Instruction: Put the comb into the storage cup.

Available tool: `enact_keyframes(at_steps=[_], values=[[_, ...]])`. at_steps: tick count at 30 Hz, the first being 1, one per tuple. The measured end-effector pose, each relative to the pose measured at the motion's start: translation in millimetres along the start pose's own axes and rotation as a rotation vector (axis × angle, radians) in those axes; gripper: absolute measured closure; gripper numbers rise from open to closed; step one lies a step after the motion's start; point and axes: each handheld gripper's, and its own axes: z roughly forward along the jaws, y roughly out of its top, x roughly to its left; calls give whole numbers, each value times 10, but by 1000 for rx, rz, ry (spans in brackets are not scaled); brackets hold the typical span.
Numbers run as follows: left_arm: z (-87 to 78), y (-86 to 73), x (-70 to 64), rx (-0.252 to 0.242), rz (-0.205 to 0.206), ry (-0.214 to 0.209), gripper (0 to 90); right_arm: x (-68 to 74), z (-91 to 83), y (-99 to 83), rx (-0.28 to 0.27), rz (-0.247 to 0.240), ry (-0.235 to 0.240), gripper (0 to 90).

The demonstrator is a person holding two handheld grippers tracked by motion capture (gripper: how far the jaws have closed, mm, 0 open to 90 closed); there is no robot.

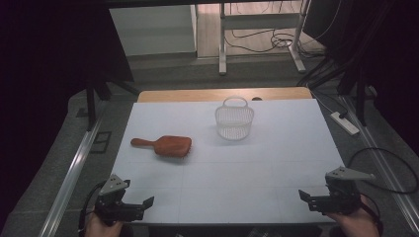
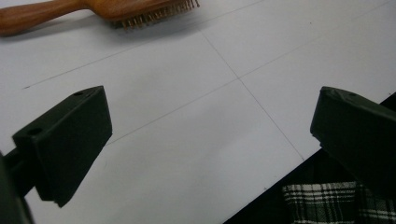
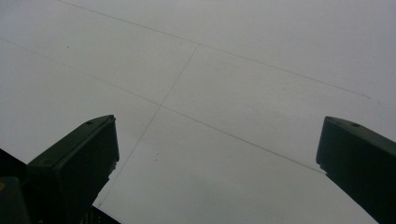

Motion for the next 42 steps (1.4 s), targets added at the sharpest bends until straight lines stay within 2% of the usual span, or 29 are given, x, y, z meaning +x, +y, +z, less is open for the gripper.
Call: enact_keyframes(at_steps=[8, 10, 16, 34, 42], values=[[11, 2, -22, 13, 22, 4, 0, 8, 7, 4, 9, -6, 9, 0], [13, 3, -22, 14, 21, 2, 0, 5, 16, 5, 25, 2, 28, 0], [8, -1, -7, 11, 13, -9, 0, -9, 14, 3, 23, 12, 34, 0], [69, 63, 23, 25, 10, -33, 6, -1, 8, 1, 15, -3, 43, 0], [102, 106, 45, 28, 29, -20, 4, -6, 19, 5, 22, 2, 35, 0]])
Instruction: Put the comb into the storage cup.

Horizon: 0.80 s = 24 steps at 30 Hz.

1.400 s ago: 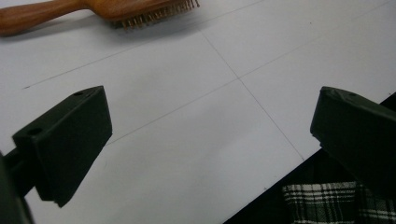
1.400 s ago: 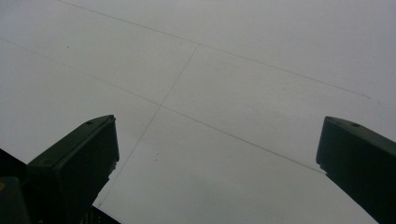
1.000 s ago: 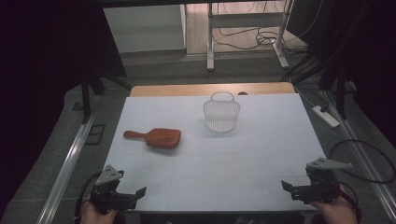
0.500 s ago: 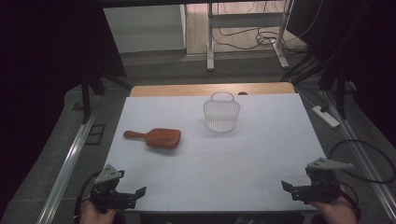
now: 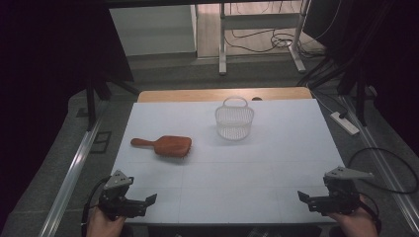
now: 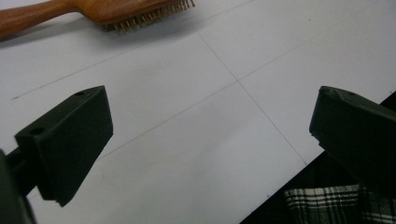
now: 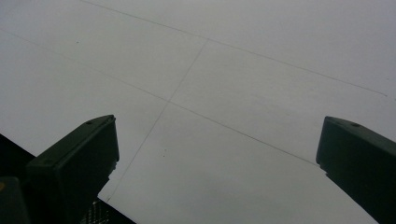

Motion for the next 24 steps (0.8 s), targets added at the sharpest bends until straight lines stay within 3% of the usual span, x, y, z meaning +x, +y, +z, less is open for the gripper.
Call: enact_keyframes(at_steps=[9, 13, 19, 24], values=[[58, 46, 57, -12, 12, -27, 6, 2, 2, 2, 2, -2, 4, 0], [66, 82, 104, -11, 17, -19, 10, 6, 3, 3, 6, -6, 4, 0], [104, 124, 162, -4, -10, -35, 7, 8, 7, 4, 7, -7, 3, 0], [123, 181, 195, -8, -8, -33, 3, 8, 8, 4, 8, -6, 1, 0]])
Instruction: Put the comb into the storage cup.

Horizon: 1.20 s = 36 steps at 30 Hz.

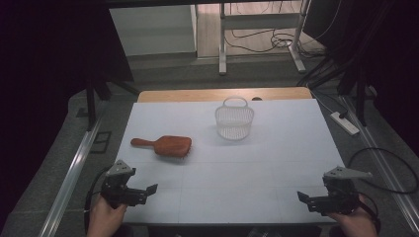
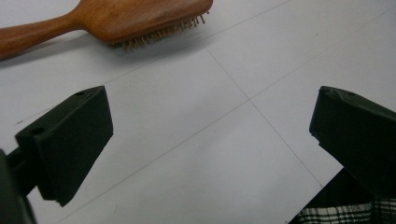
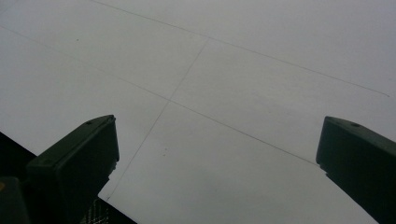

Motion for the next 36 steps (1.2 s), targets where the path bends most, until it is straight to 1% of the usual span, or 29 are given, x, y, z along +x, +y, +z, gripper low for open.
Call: enact_keyframes(at_steps=[3, 11, 14, 19, 30, 36], values=[[13, 34, 22, 0, -1, -7, 2, 0, -1, 0, -1, 0, -1, 0], [44, 122, 60, 8, -2, -6, 0, 1, -2, -1, -3, -1, -1, 0], [72, 168, 84, 20, 10, 3, 0, 2, -1, 0, -2, -2, -2, 0], [108, 216, 119, 25, 8, -8, 0, 1, 0, 0, -2, -2, -1, 0], [180, 341, 216, 35, -3, -7, 0, 3, 4, 1, 0, -1, 0, 0], [222, 421, 250, 45, 7, -5, 0, 3, 4, 1, 0, 1, 0, 0]])
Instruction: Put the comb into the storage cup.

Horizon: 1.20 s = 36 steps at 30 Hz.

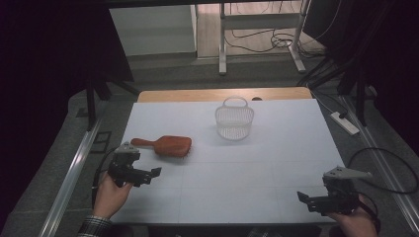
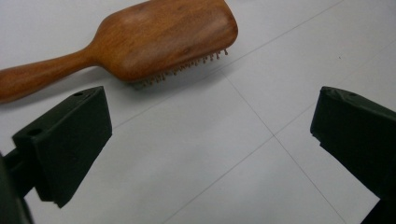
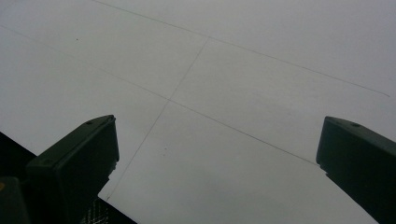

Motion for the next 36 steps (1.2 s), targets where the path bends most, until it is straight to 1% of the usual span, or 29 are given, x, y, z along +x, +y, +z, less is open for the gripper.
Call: enact_keyframes(at_steps=[4, 14, 19, 26, 31, 34, 36], values=[[26, 65, 27, 3, 5, 8, 0, -1, 1, 0, 1, -2, 0, 0], [109, 191, 79, 22, 7, 9, 0, -1, 3, 1, 3, -2, 1, 0], [154, 274, 104, 30, 16, 15, 0, -2, 3, 1, 3, -2, 1, 0], [212, 371, 169, 30, 6, 20, 0, -1, 4, 1, 3, -2, 2, 0], [278, 435, 208, 45, 0, 26, 0, -1, 6, 2, 5, -3, 3, 0], [316, 471, 235, 46, -8, 15, 1, 0, 7, 3, 6, -3, 2, 0], [345, 496, 252, 54, -6, 12, 0, 1, 7, 2, 5, -4, 2, 0]])
